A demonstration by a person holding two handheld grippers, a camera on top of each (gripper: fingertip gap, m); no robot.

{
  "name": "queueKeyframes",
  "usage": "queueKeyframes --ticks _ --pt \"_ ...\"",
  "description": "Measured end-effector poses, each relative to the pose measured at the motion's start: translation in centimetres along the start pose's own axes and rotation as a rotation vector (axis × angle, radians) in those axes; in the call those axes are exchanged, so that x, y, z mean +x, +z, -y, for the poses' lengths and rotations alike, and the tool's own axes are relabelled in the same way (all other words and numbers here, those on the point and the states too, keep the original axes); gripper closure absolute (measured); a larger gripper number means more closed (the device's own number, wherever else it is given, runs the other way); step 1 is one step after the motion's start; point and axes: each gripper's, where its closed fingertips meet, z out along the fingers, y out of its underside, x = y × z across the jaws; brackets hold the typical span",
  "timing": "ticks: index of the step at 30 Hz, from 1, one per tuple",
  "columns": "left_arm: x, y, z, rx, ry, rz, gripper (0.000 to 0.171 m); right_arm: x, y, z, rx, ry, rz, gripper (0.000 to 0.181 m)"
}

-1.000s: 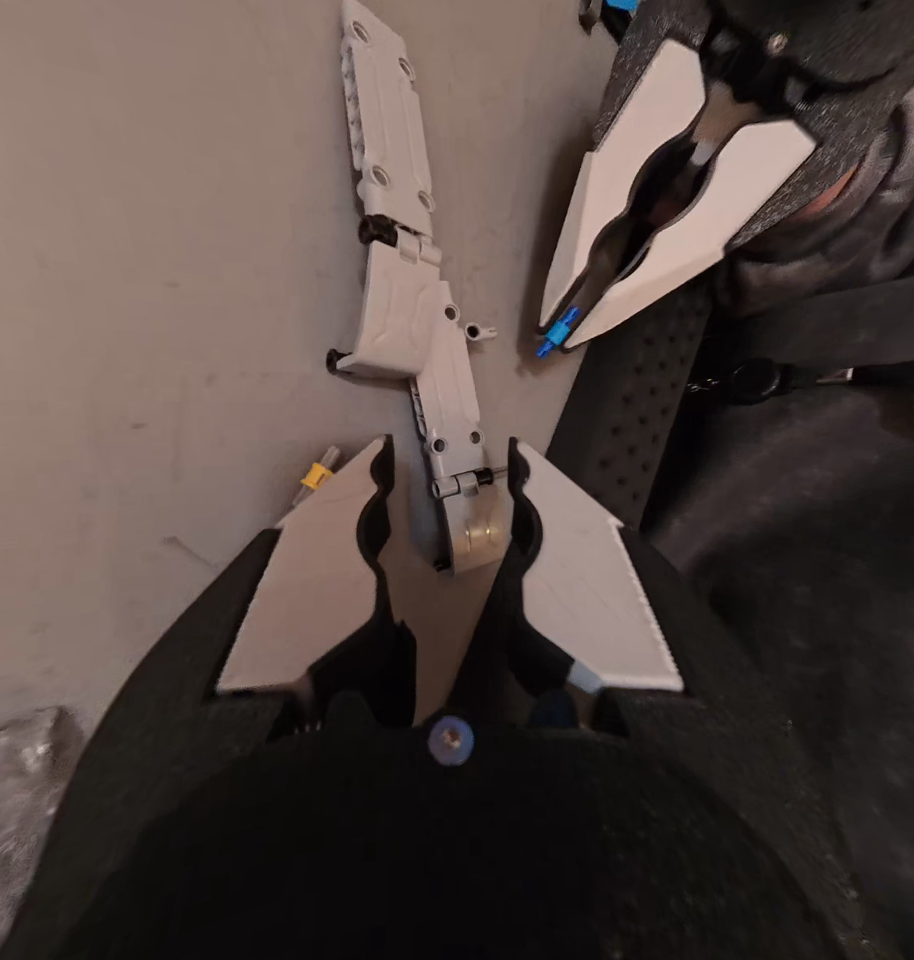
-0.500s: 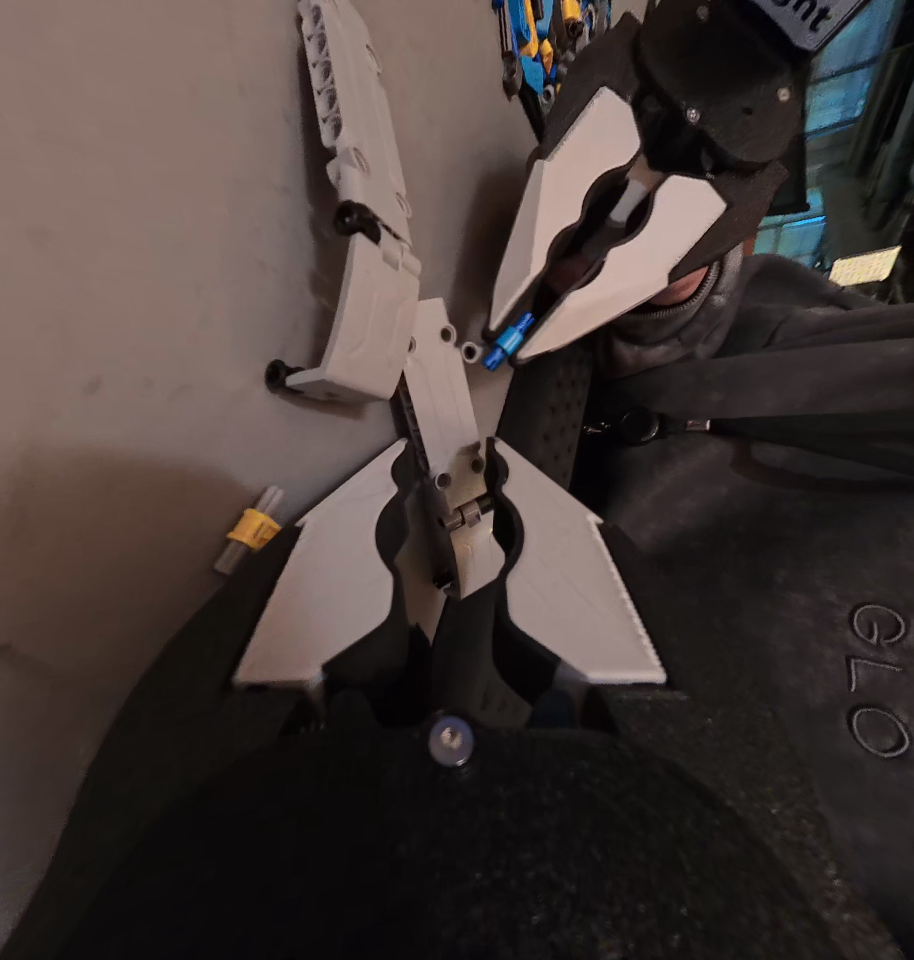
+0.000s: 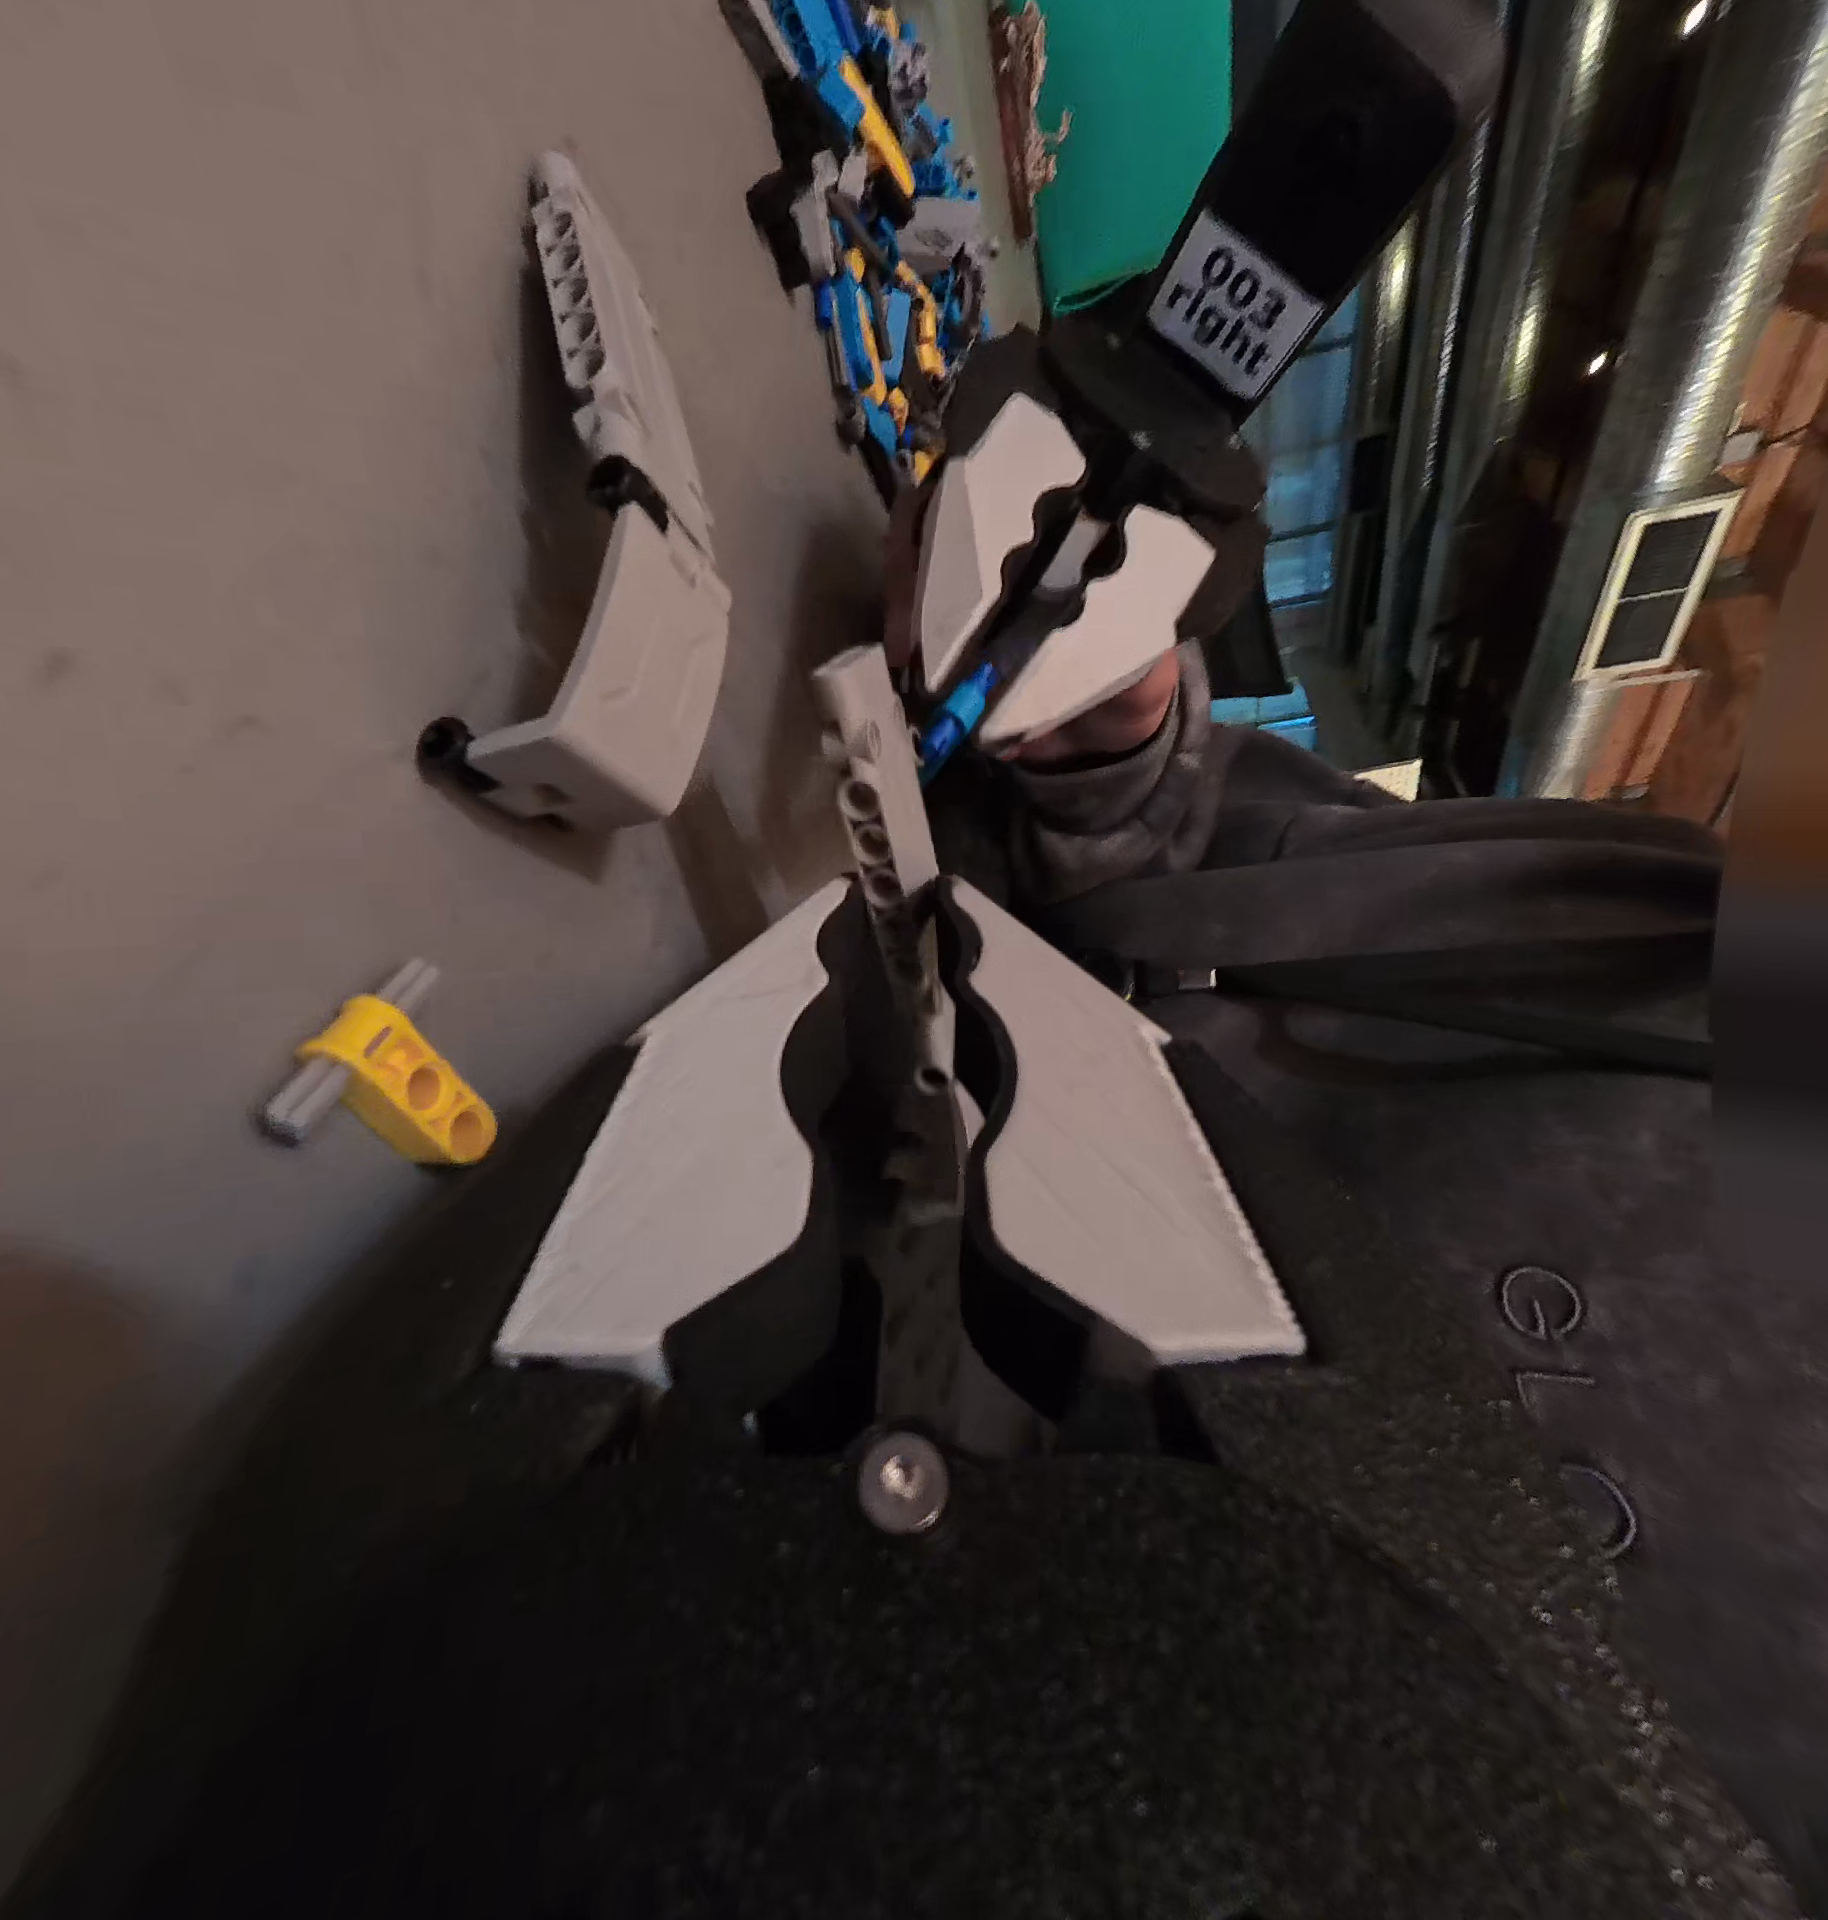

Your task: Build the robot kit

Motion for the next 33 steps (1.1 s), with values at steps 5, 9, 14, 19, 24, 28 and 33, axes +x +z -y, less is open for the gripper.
queueKeyframes --ticks 5,9,14,19,24,28,33 --pt "0.6 0.3 0.3 0.016 0.055 -0.010 0.164 -0.4 -0.1 0.3 0.018 -0.027 0.005 0.175" --pt "1.5 0.2 0.4 0.023 0.087 -0.014 0.161 -0.6 -0.3 0.8 0.049 -0.023 0.019 0.175" --pt "2.0 0.1 -0.7 -0.008 0.143 -0.007 0.166 -1.1 -0.7 1.4 0.089 -0.039 0.042 0.175" --pt "5.8 -0.9 1.5 0.155 0.381 -0.049 0.166 -4.5 -3.3 4.4 0.287 -0.142 0.167 0.175" --pt "8.3 -1.0 2.4 0.296 0.521 -0.096 0.167 -6.7 -2.8 3.5 0.239 -0.149 0.301 0.176" --pt "7.8 -0.5 1.8 0.279 0.536 -0.088 0.166 -6.2 -2.4 3.1 0.210 -0.147 0.272 0.175" --pt "7.5 -0.2 1.8 0.266 0.615 -0.024 0.166 -5.9 -3.4 4.3 0.288 -0.085 0.292 0.175"
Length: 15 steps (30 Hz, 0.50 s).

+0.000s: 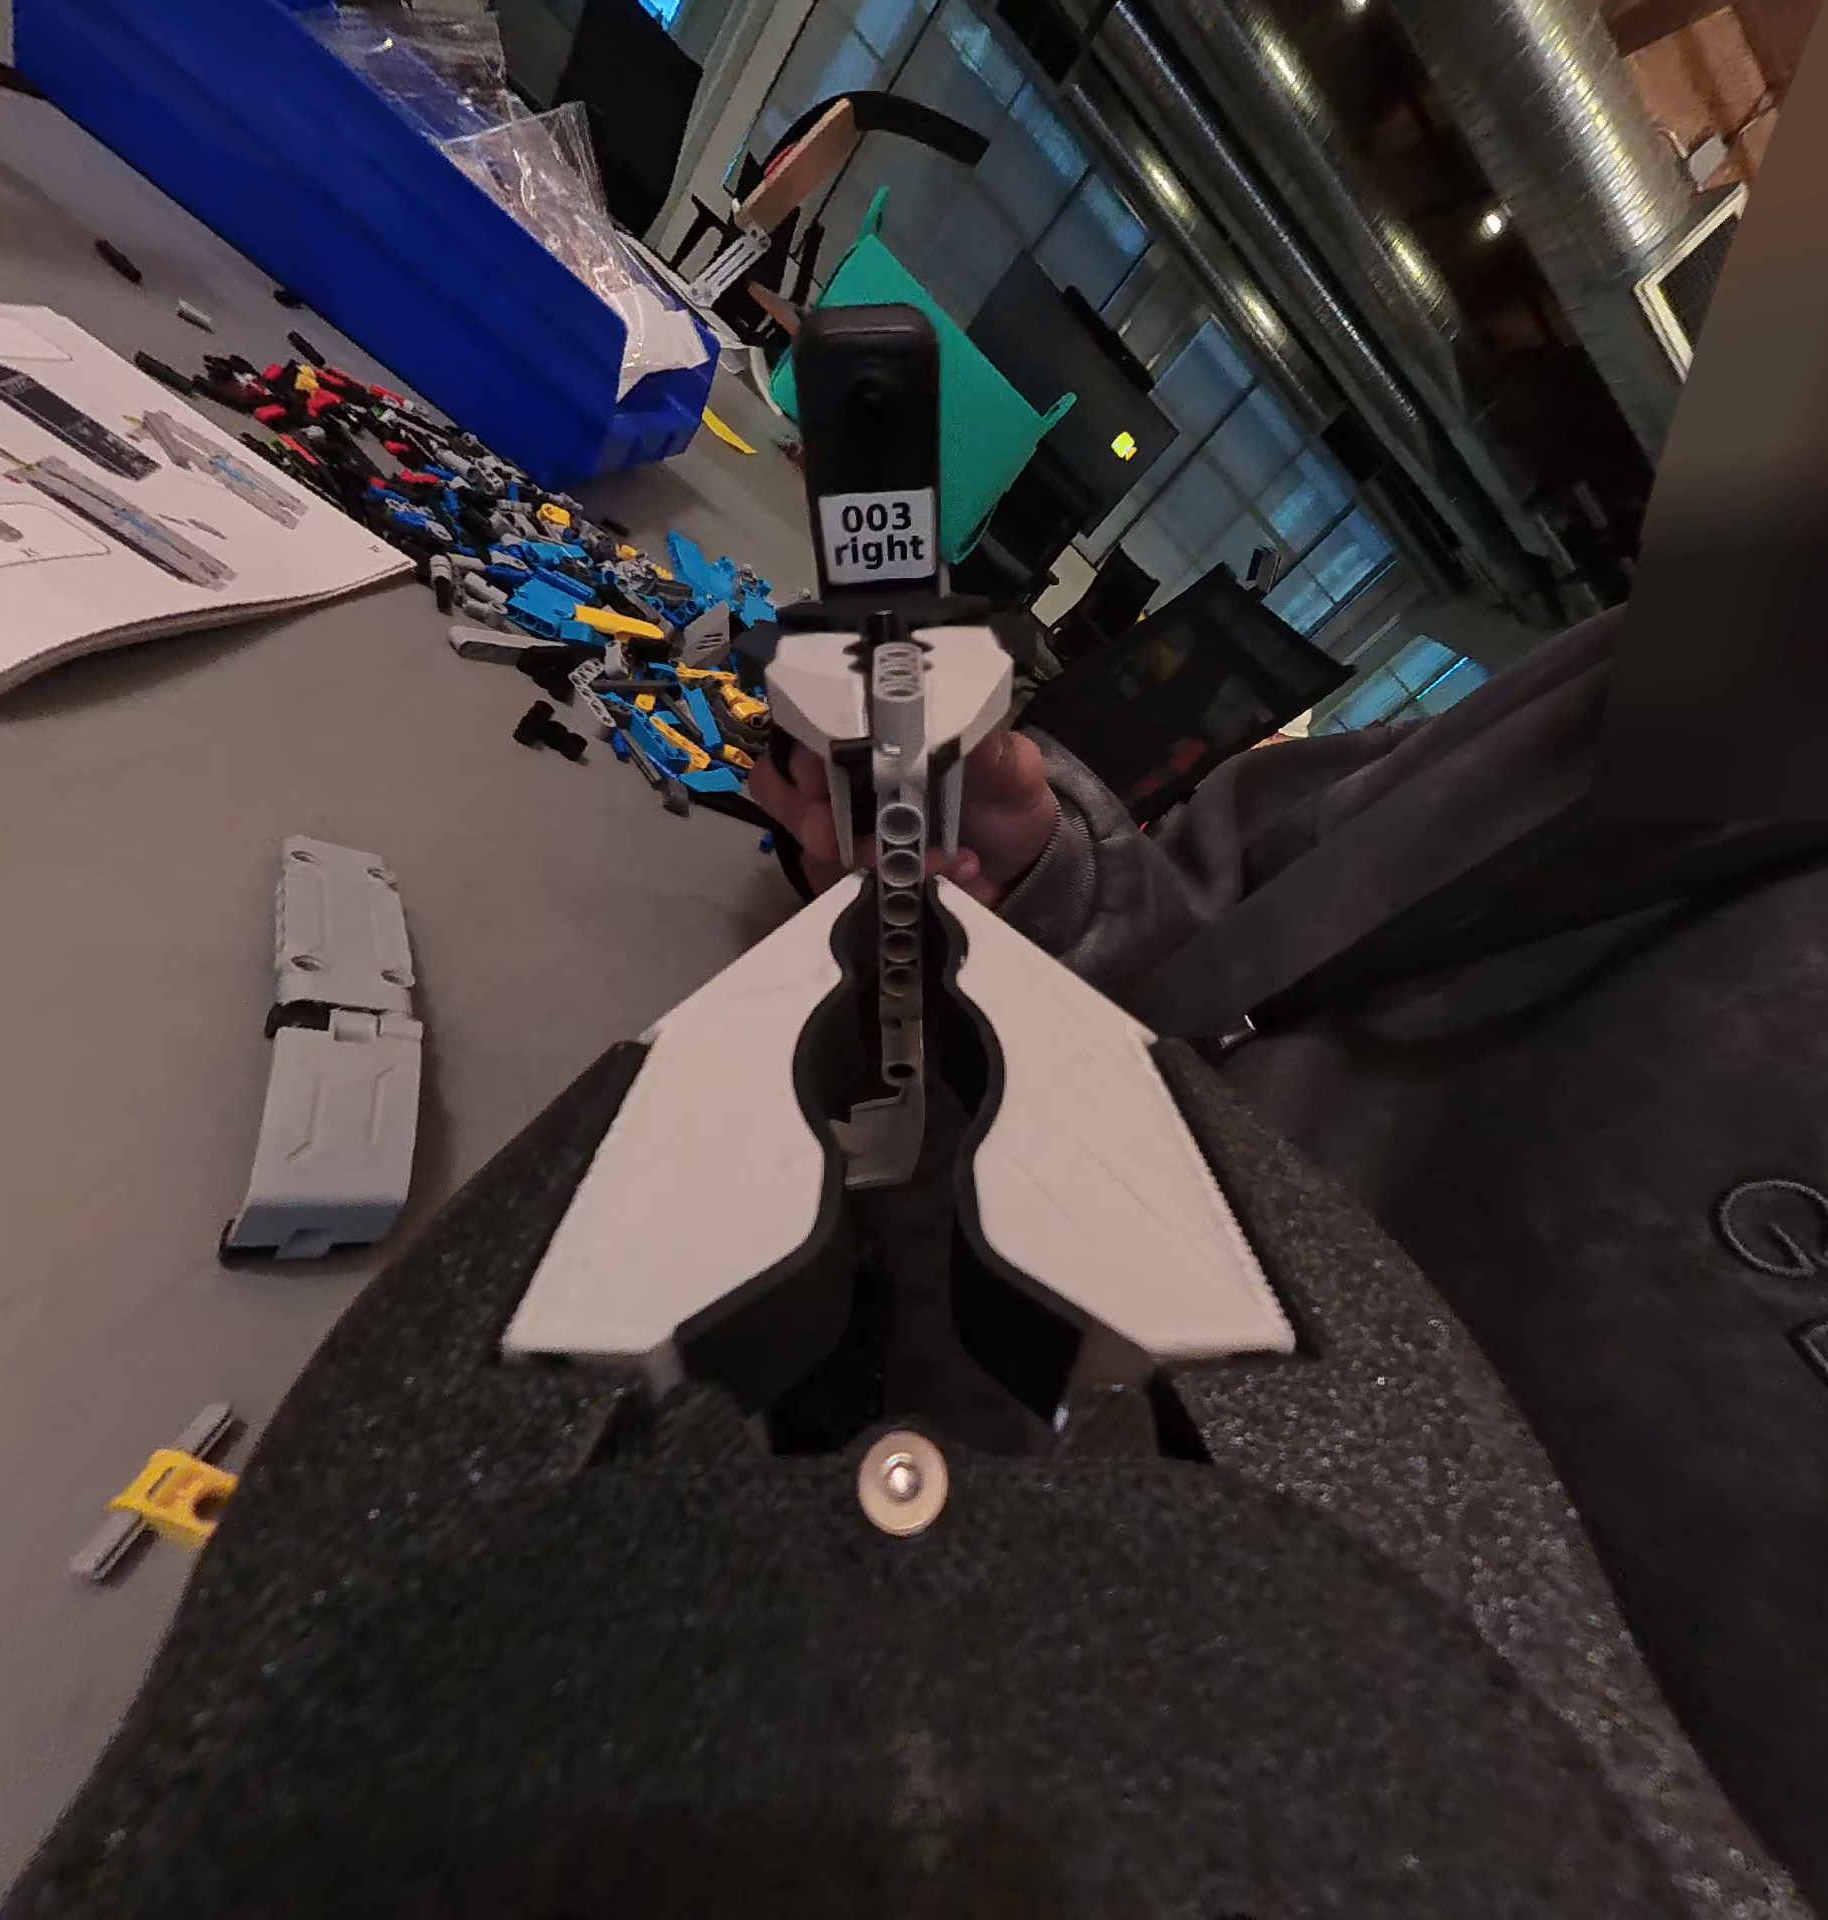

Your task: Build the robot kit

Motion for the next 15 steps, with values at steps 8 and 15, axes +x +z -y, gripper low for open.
queueKeyframes --ticks 8,15 --pt "-0.66 0.39 0.14 0.062 -0.017 0.020 0.166 0.55 0.47 -0.94 -0.032 0.047 -0.008 0.175" --pt "-0.84 0.51 0.22 0.087 -0.038 0.011 0.166 0.70 0.44 -0.91 -0.035 0.034 -0.021 0.175"
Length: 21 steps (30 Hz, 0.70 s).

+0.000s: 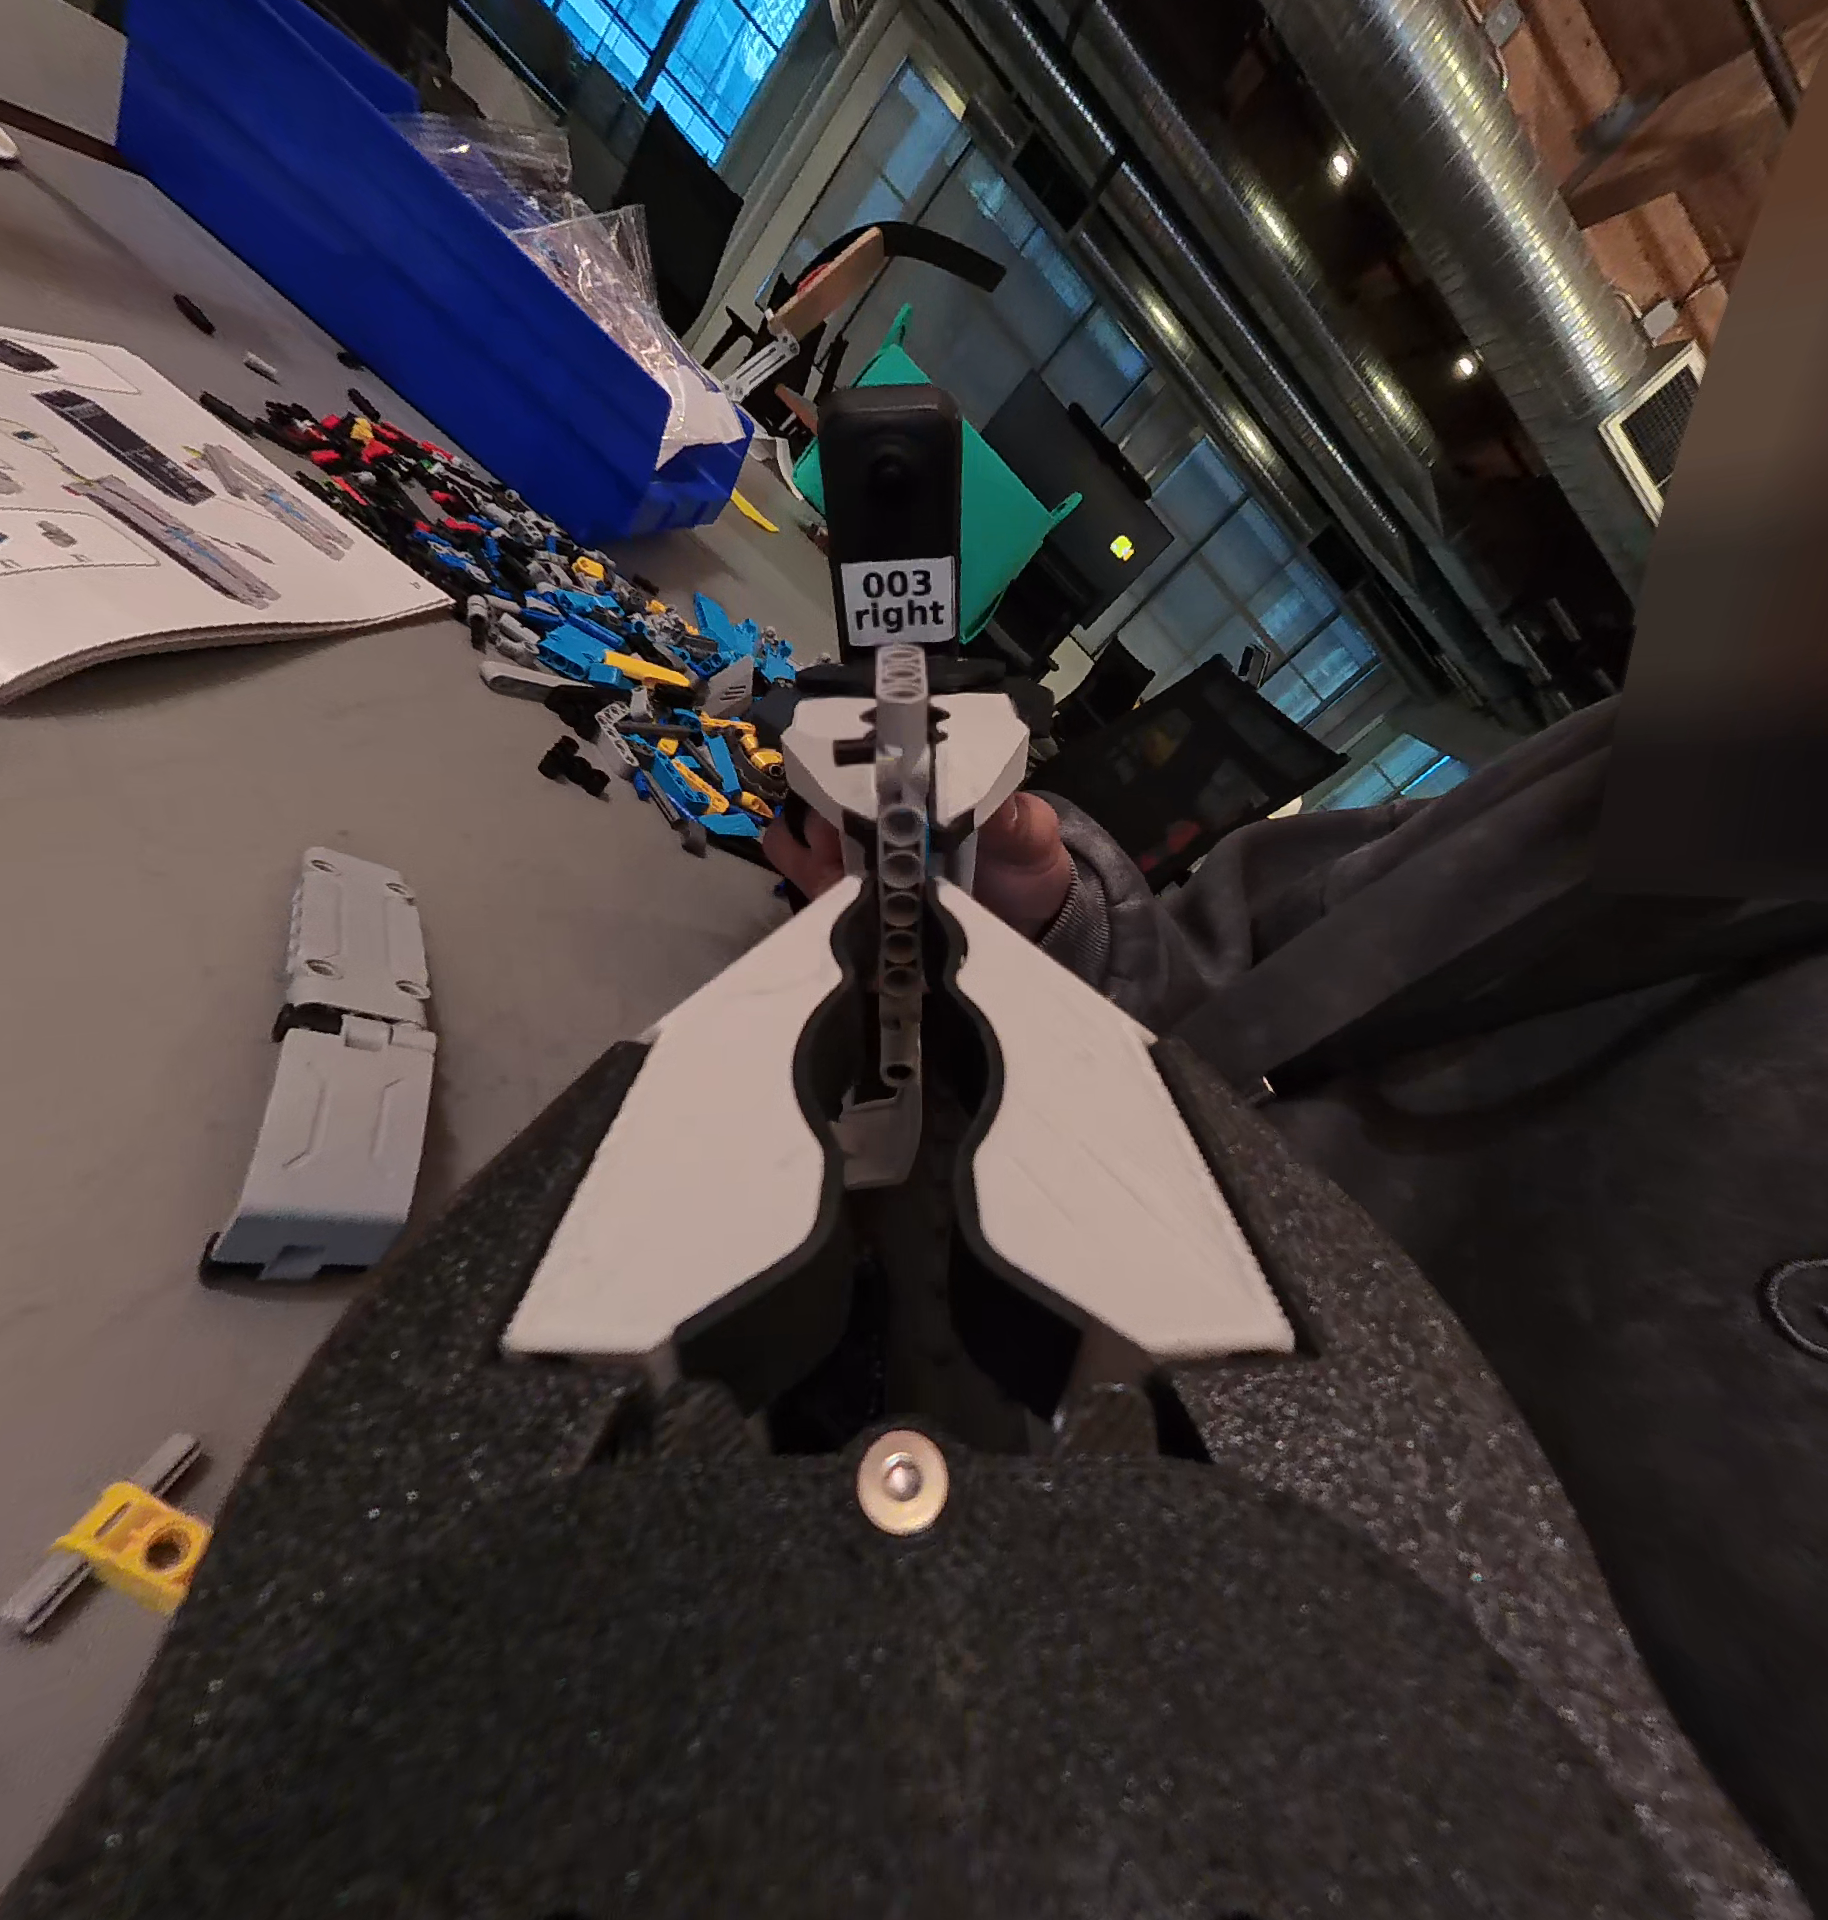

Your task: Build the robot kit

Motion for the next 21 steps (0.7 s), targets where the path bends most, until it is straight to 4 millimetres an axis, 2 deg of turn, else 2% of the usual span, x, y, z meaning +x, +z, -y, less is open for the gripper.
queueKeyframes --ticks 7,17,21 --pt "0.27 -0.17 0.26 0.008 -0.006 -0.018 0.167 0.33 -0.01 -0.61 -0.051 -0.032 -0.032 0.175" --pt "0.21 0.01 -0.29 -0.024 0.009 -0.008 0.166 0.08 -0.07 -0.22 -0.024 -0.008 -0.007 0.175" --pt "0.14 -0.08 -0.10 -0.012 0.019 0.000 0.166 0.22 -0.65 0.20 -0.010 -0.004 -0.011 0.175"
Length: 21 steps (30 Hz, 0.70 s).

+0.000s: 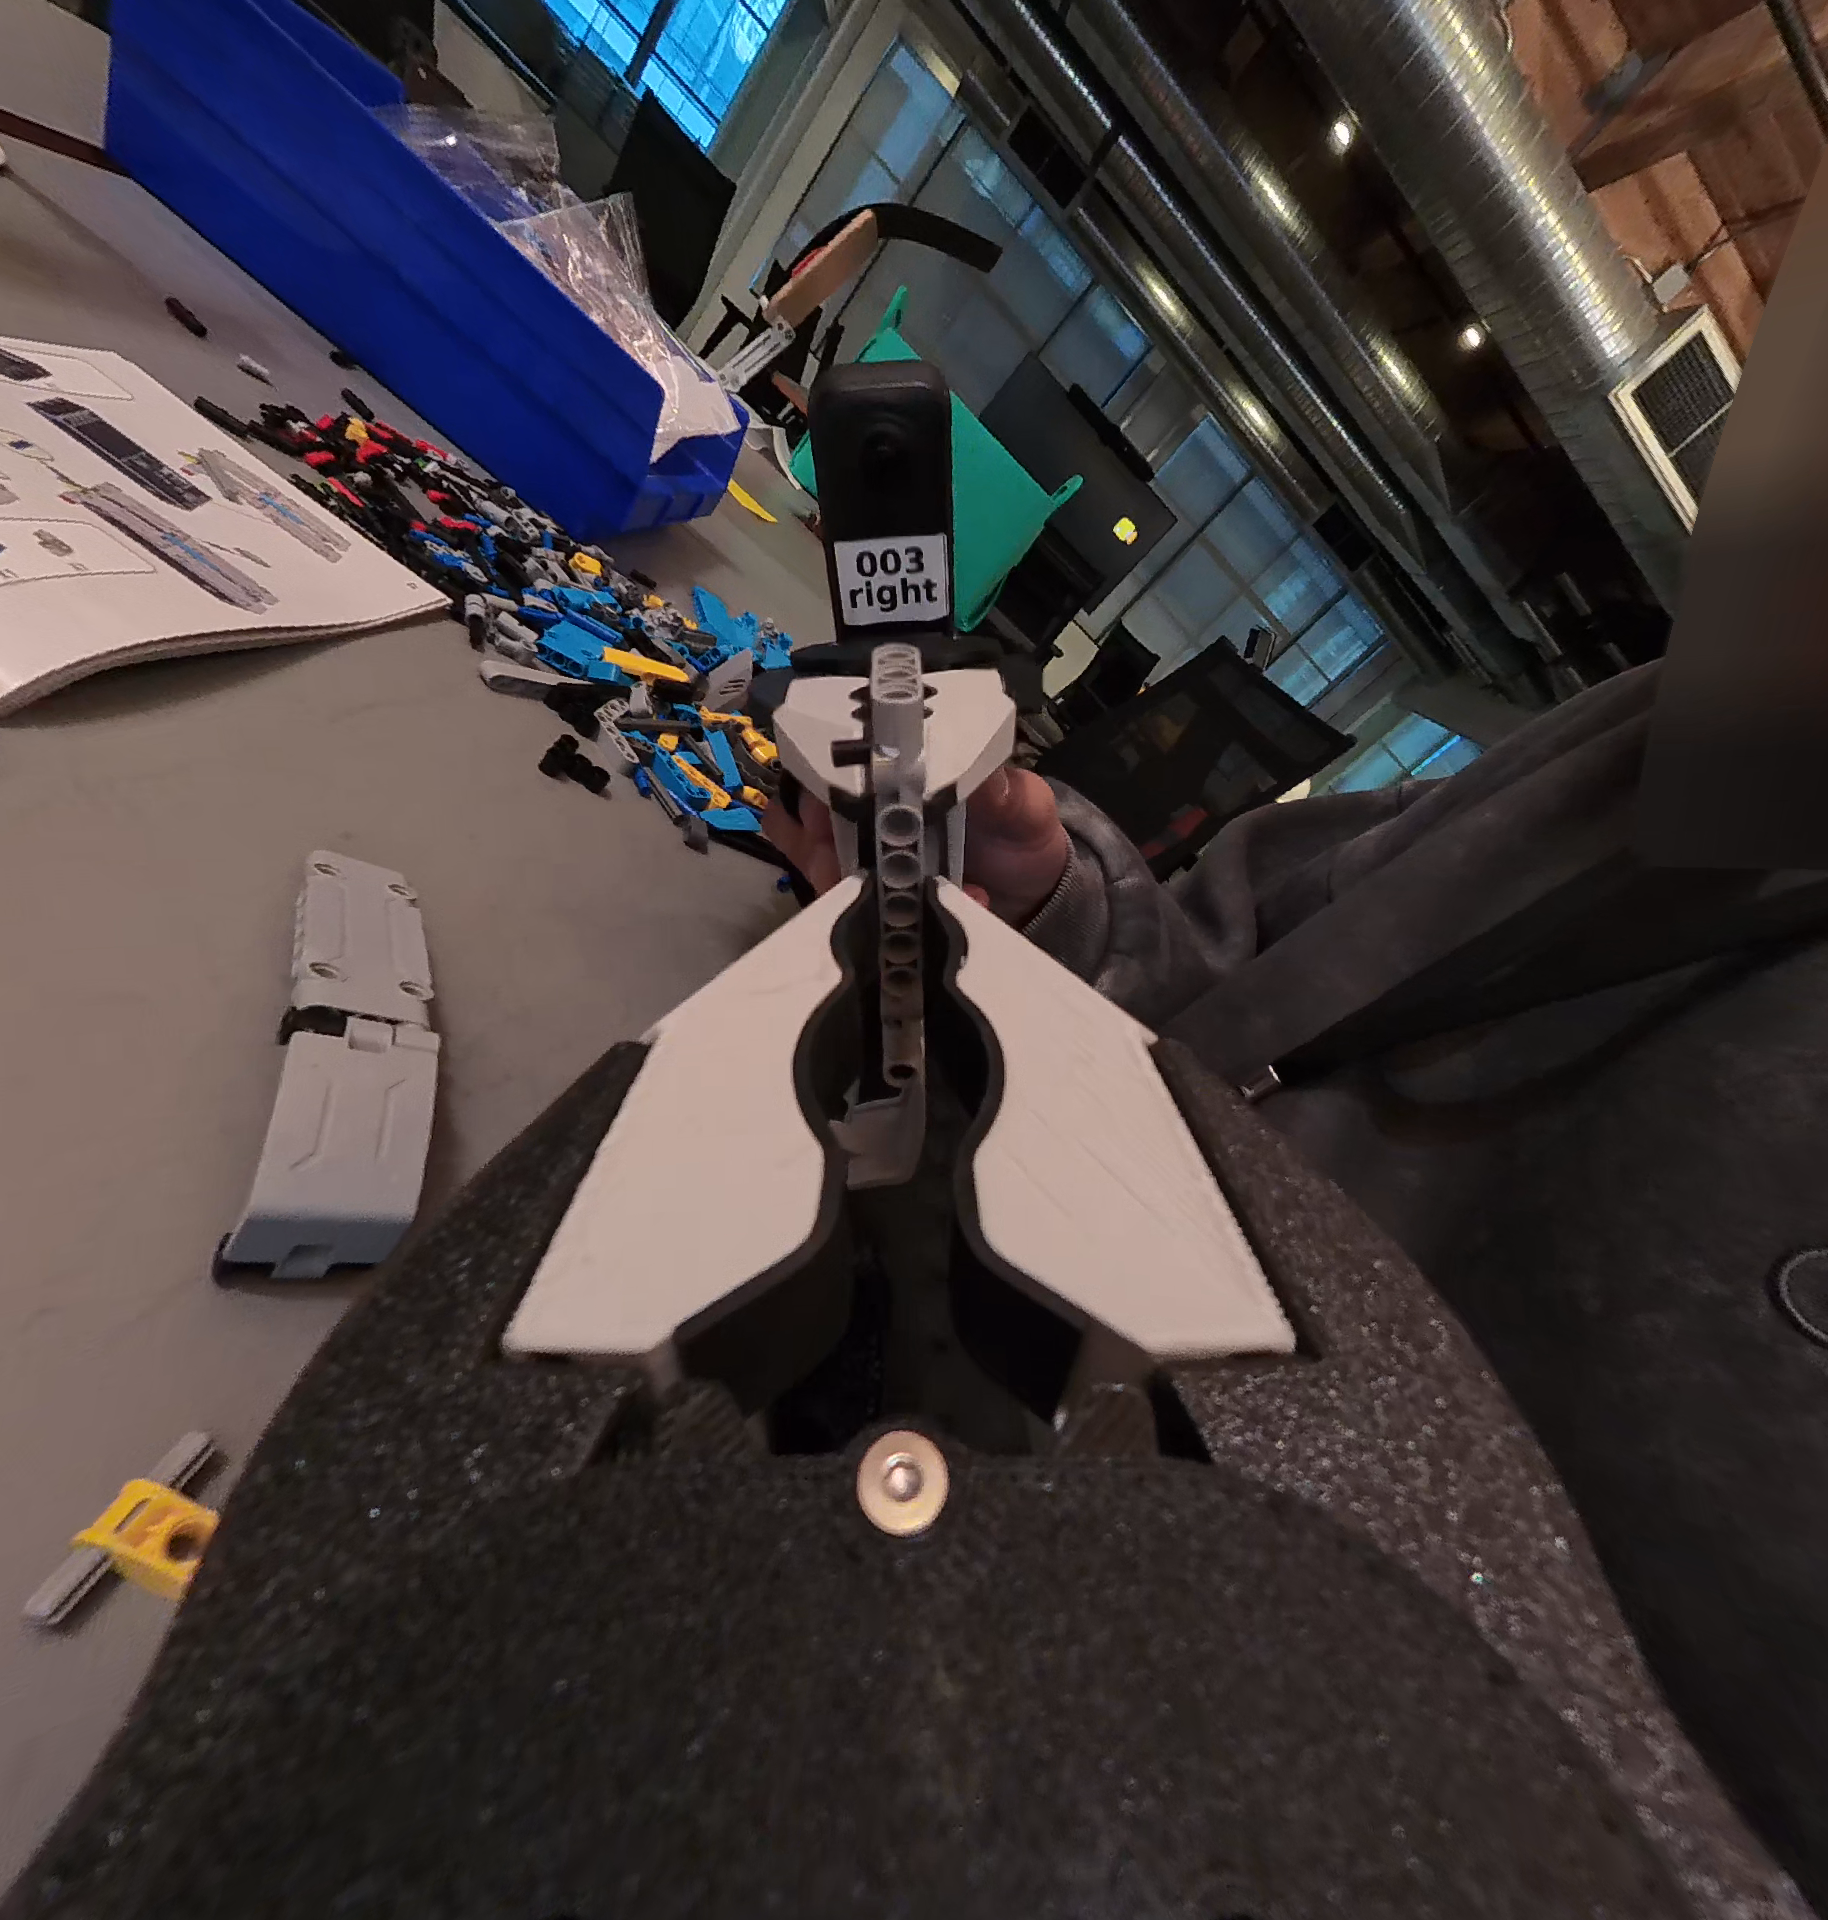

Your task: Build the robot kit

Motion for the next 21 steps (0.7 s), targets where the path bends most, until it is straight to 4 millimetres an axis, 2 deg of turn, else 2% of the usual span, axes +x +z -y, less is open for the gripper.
queueKeyframes --ticks 8,21 --pt "-0.8 -1.1 1.2 0.100 -0.040 0.024 0.166 0.2 0.0 0.0 0.012 0.025 0.009 0.175" --pt "-0.9 -0.6 1.2 0.113 -0.069 0.003 0.166 0.4 0.0 0.1 0.039 0.105 0.052 0.175"
